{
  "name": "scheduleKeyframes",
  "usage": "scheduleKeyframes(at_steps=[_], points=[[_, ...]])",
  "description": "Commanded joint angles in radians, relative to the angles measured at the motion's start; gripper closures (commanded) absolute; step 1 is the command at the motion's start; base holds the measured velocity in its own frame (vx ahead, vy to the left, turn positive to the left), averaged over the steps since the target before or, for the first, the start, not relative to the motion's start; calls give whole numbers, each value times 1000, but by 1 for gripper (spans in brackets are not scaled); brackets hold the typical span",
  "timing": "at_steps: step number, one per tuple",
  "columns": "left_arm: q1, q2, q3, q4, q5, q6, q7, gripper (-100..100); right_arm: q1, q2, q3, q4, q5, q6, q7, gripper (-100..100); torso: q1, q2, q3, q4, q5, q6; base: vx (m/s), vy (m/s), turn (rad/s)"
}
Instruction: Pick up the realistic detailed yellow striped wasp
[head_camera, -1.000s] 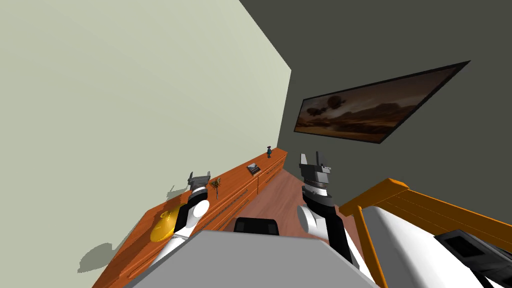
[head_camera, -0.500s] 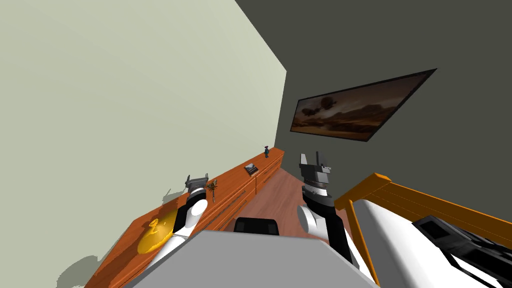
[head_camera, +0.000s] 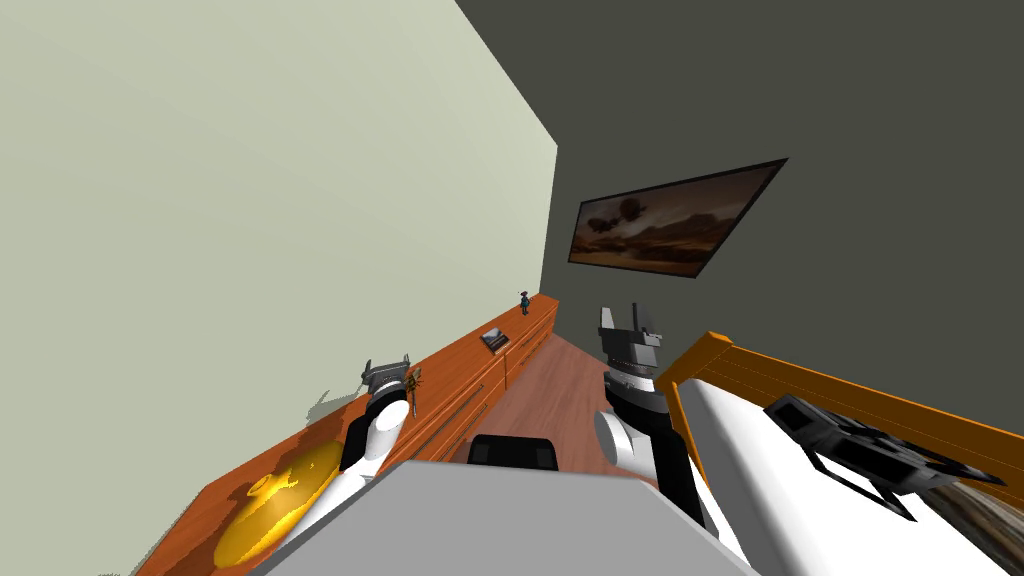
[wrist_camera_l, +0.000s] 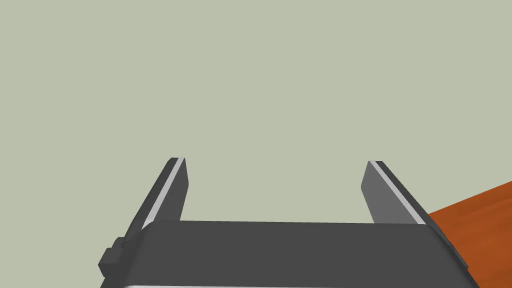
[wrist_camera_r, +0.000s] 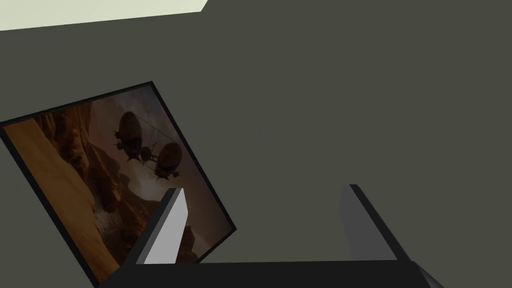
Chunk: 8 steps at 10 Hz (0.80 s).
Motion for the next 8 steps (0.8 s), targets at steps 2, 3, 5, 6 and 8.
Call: scheduleKeyframes(at_steps=[2,3,5,6,8], points=[[-7,2,-1,23,79,-11,-15,-100,0,0,0,0,0,0,0,0,0,0,0,0,0,-1,15,-8,-77],[-7,2,-1,23,102,-11,-15,-100,0,0,0,0,0,0,0,0,1,0,0,0,0,-2,2,-4,33],[-16,15,3,76,166,-26,-37,-100,0,0,0,0,0,0,0,0,0,0,0,0,0,0,15,-15,-265],[-16,15,3,76,200,-26,-37,-100,0,0,0,0,0,0,0,0,0,0,0,0,0,-1,12,-2,33],[-24,26,6,126,255,-41,-59,-100,0,0,0,0,0,0,0,0,1,1,0,0,0,-2,14,-7,-187]])
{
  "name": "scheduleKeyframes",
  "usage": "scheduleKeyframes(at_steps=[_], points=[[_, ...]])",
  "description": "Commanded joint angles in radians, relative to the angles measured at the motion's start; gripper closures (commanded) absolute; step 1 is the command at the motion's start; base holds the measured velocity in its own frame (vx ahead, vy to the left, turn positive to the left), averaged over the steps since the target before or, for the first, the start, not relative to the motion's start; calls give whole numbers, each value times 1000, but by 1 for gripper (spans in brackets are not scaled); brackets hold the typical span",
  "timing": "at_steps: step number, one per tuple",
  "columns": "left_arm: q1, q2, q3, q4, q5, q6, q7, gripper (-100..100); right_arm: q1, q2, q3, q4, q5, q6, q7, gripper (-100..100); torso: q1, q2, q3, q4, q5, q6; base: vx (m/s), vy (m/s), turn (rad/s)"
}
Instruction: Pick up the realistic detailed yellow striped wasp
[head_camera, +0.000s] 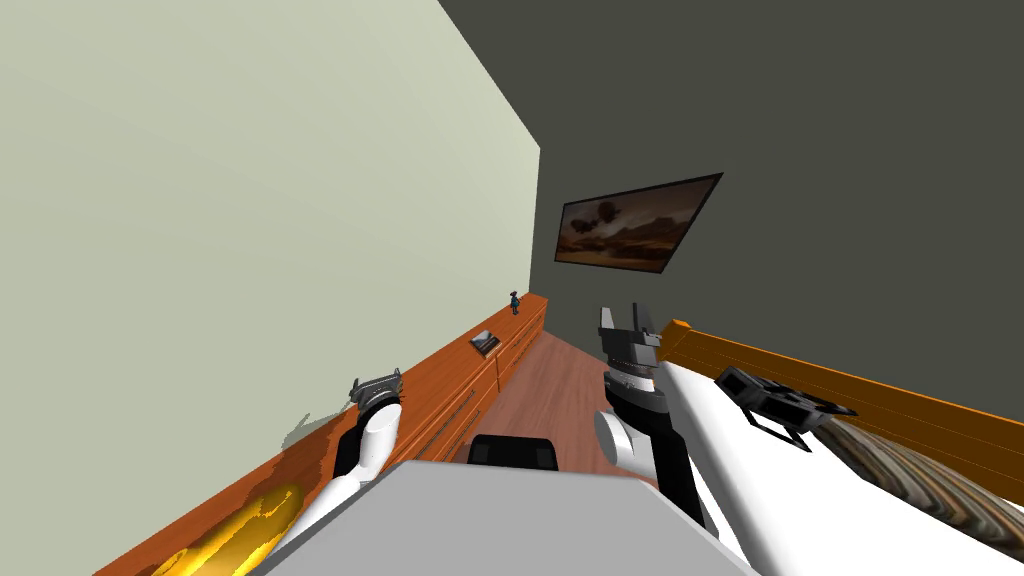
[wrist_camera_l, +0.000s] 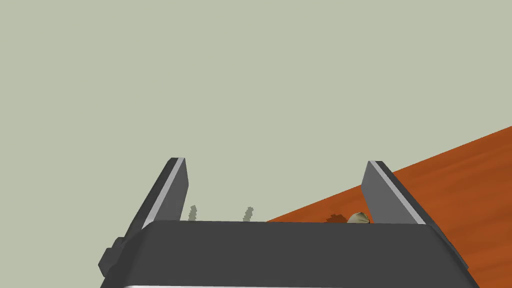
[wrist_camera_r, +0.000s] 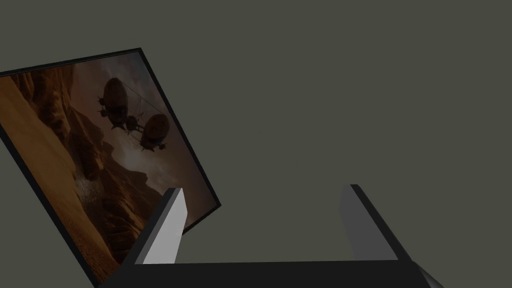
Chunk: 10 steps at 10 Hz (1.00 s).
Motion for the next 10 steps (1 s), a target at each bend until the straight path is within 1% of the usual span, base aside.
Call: scheduleKeyframes(at_steps=[1,2,3,4,5,7,8,9,10], points=[[-11,4,0,33,50,-9,-13,-100,0,0,0,0,0,0,0,0,0,0,0,0,0,0,22,-3,-156],[-11,4,0,33,81,-9,-13,-100,0,0,0,0,0,0,0,0,0,0,0,0,0,-2,11,0,61],[-11,4,0,33,100,-9,-13,-100,0,0,0,0,0,0,0,0,1,0,0,0,0,-2,3,-1,30],[-18,14,4,86,134,-23,-35,-100,0,0,0,0,0,0,0,0,1,1,0,0,0,-2,20,-8,-288],[-18,14,4,86,162,-23,-35,-100,0,0,0,0,0,0,0,0,0,0,0,0,0,-1,24,0,-214],[-18,14,4,86,216,-23,-35,-100,0,0,0,0,0,0,0,0,1,0,0,0,0,-2,9,2,20],[-23,24,7,139,244,-36,-58,-100,0,0,0,0,0,0,0,0,1,1,0,0,0,-2,22,-6,-351],[-23,24,7,139,274,-36,-58,-100,0,0,0,0,0,0,0,0,0,0,0,0,0,0,29,6,-177],[-23,24,7,139,303,-36,-58,-100,0,0,0,0,0,0,0,0,1,0,0,0,0,-2,16,4,51]])
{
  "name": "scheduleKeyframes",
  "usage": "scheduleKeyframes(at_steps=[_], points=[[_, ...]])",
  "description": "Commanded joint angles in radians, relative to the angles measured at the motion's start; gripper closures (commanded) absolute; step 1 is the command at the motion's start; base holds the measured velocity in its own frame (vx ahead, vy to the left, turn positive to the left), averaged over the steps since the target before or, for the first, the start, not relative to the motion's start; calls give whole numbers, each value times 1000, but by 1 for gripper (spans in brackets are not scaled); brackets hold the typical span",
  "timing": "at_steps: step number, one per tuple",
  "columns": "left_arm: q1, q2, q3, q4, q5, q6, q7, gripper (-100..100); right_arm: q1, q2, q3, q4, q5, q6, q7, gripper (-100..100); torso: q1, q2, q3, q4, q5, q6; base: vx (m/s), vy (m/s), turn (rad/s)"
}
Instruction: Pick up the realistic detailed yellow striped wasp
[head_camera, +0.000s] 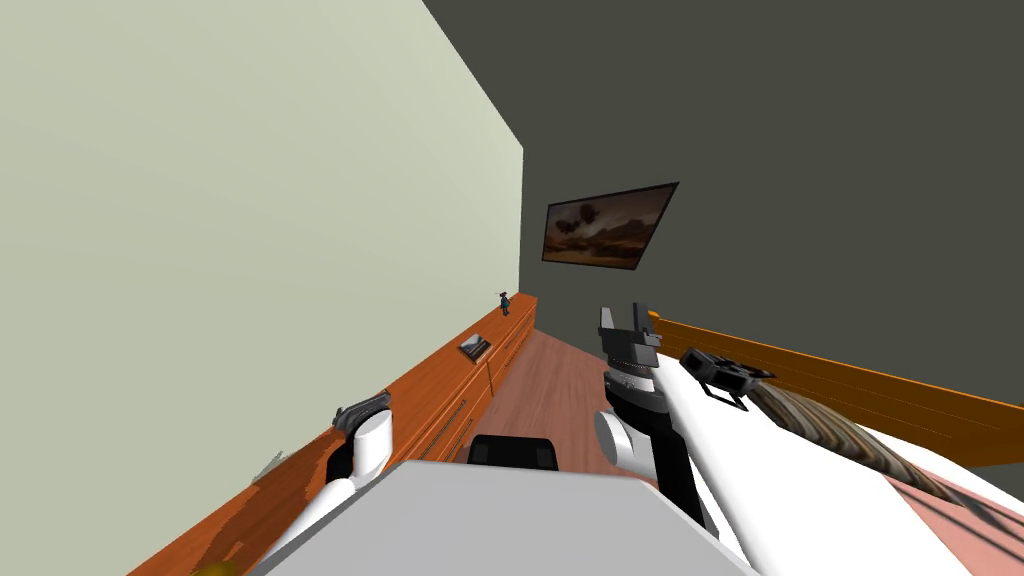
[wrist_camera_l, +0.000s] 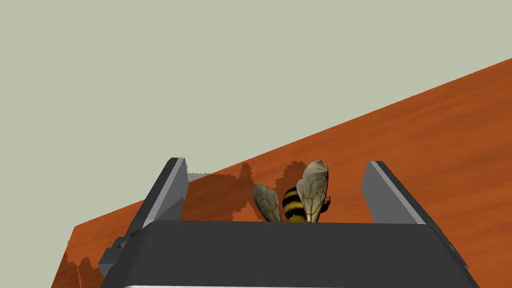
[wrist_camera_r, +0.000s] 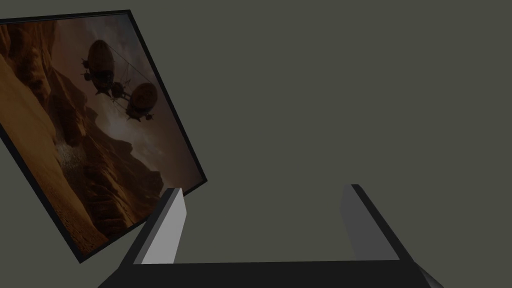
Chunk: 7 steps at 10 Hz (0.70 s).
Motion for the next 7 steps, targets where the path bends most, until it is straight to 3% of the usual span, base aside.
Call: scheduleKeyframes(at_steps=[1,2,5,6,7], points=[[2,3,2,-1,50,2,-3,-100,0,0,0,0,0,0,0,0,0,0,0,0,0,0,4,-2,34],[-2,12,6,51,78,-11,-25,-100,0,0,0,0,0,0,0,0,0,1,0,0,0,0,25,-7,-257],[-2,12,6,51,161,-11,-25,-100,0,0,0,0,0,0,0,0,0,0,0,0,0,0,17,7,-64],[-4,22,10,102,195,-23,-48,-100,0,0,0,0,0,0,0,0,0,1,0,0,0,0,23,1,-306],[-4,22,10,102,227,-23,-48,-100,0,0,0,0,0,0,0,0,0,0,0,0,0,1,31,16,-169]])
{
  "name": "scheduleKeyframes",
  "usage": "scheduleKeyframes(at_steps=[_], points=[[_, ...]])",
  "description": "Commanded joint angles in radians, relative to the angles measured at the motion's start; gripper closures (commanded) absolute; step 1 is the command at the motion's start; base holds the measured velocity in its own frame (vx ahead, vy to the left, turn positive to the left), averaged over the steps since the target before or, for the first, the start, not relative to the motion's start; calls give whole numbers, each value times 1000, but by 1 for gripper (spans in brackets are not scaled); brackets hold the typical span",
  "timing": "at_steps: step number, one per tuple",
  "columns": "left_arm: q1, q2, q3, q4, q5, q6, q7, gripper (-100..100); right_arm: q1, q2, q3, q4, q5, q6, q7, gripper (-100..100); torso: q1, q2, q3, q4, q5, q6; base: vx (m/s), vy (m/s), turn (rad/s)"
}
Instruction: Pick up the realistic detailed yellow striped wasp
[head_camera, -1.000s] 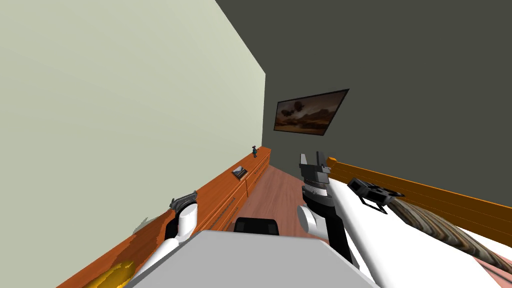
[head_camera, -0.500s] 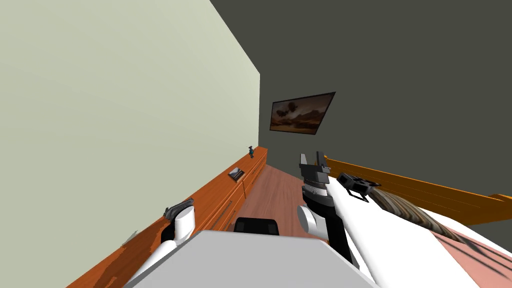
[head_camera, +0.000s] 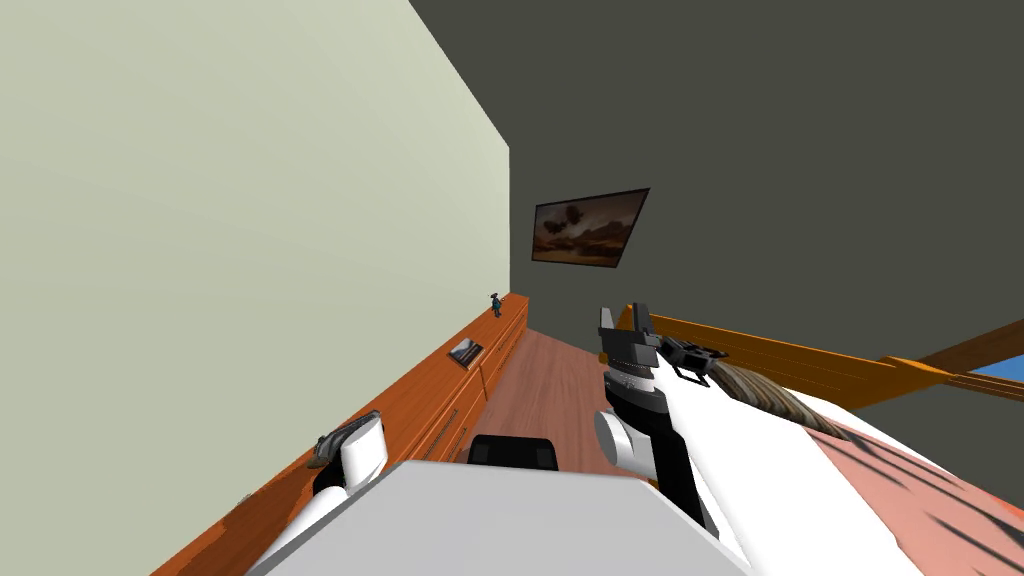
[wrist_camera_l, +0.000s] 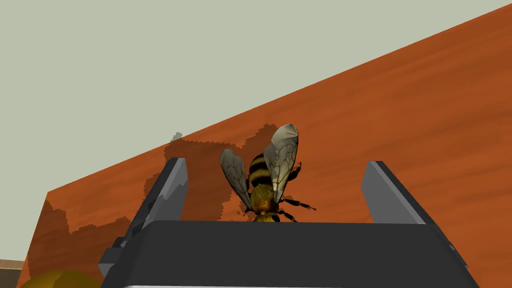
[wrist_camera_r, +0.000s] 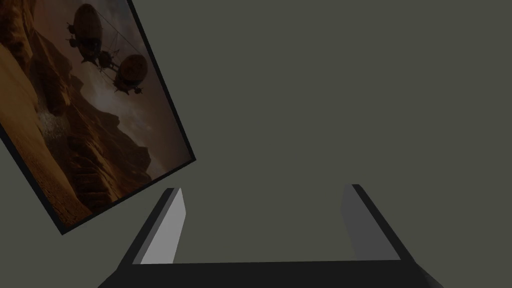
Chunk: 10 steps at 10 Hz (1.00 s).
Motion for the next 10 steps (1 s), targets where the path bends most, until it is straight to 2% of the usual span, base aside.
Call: scheduleKeyframes(at_steps=[1,2,3,5,6,7,9,10], points=[[-4,5,1,21,50,4,4,-100,0,0,0,0,0,0,0,0,0,0,0,0,0,0,17,9,25],[-4,5,1,21,60,4,4,-100,0,0,0,0,0,0,0,0,0,0,0,0,0,0,5,-2,26],[-5,15,6,71,99,-8,-18,-100,0,0,0,0,0,0,0,0,-1,1,1,0,0,0,25,-1,-296],[-5,15,6,71,155,-8,-18,-100,0,0,0,0,0,0,0,0,0,0,0,0,0,0,25,15,-69],[-5,15,6,71,165,-8,-18,-100,0,0,0,0,0,0,0,0,0,0,0,0,0,0,5,4,13],[-4,25,12,119,206,-19,-40,-100,0,0,0,0,0,0,0,0,-1,1,1,0,0,0,22,11,-281],[-4,25,12,119,266,-19,-40,-100,0,0,0,0,0,0,0,0,1,0,0,0,0,0,27,18,-74],[-2,36,18,166,293,-30,-61,-100,0,0,0,0,0,0,0,0,0,0,0,0,0,0,35,14,-250]])
